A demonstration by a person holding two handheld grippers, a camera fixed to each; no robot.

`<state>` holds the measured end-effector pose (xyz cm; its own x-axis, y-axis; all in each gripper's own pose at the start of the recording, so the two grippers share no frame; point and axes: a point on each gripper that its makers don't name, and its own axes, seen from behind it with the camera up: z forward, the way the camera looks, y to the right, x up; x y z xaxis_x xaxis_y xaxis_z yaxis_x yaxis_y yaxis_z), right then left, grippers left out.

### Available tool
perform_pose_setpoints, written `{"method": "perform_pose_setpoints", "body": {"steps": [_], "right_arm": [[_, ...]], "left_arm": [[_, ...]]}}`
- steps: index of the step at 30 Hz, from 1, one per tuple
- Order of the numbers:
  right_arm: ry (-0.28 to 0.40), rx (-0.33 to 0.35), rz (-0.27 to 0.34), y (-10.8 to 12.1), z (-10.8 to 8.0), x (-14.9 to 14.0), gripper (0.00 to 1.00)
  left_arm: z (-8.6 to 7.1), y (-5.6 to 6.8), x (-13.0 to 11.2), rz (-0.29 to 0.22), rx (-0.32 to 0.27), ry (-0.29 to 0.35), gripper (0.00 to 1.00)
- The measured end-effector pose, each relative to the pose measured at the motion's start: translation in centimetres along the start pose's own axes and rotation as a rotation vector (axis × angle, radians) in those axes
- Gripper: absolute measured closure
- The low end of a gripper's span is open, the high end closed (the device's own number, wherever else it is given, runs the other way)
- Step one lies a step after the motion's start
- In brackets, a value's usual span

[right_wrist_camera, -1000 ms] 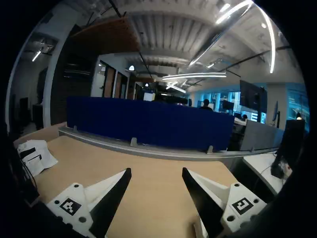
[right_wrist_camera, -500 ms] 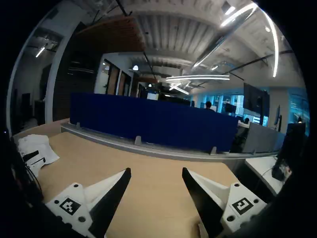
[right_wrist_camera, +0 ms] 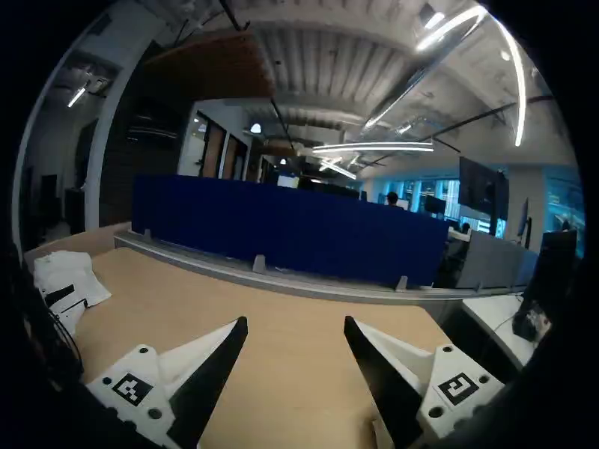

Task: Fold towel

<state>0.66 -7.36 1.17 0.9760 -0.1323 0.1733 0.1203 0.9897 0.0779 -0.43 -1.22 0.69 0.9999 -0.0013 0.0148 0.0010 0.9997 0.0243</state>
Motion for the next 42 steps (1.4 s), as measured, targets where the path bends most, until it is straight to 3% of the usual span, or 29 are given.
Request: {"method": "perform_pose_setpoints", "body": {"steps": [15, 28, 42], "right_arm": [[0.014, -0.003, 0.011, 1.1, 0.0, 0.3, 0.0], [0.09, 0.019, 0.037, 3.1, -0.1, 3.4, 0.0], [0.158, 0.011, 0.126, 6.8, -0.6, 4.4, 0.0]], "left_arm": [[-0.5, -0.2, 0.4, 0.001, 0.012, 0.016, 0.04], [-0.5, -0.2, 0.3, 0.002, 0.013, 0.016, 0.03], [-0.3, -0.1, 0.4, 0.001, 0.013, 0.016, 0.03]]}}
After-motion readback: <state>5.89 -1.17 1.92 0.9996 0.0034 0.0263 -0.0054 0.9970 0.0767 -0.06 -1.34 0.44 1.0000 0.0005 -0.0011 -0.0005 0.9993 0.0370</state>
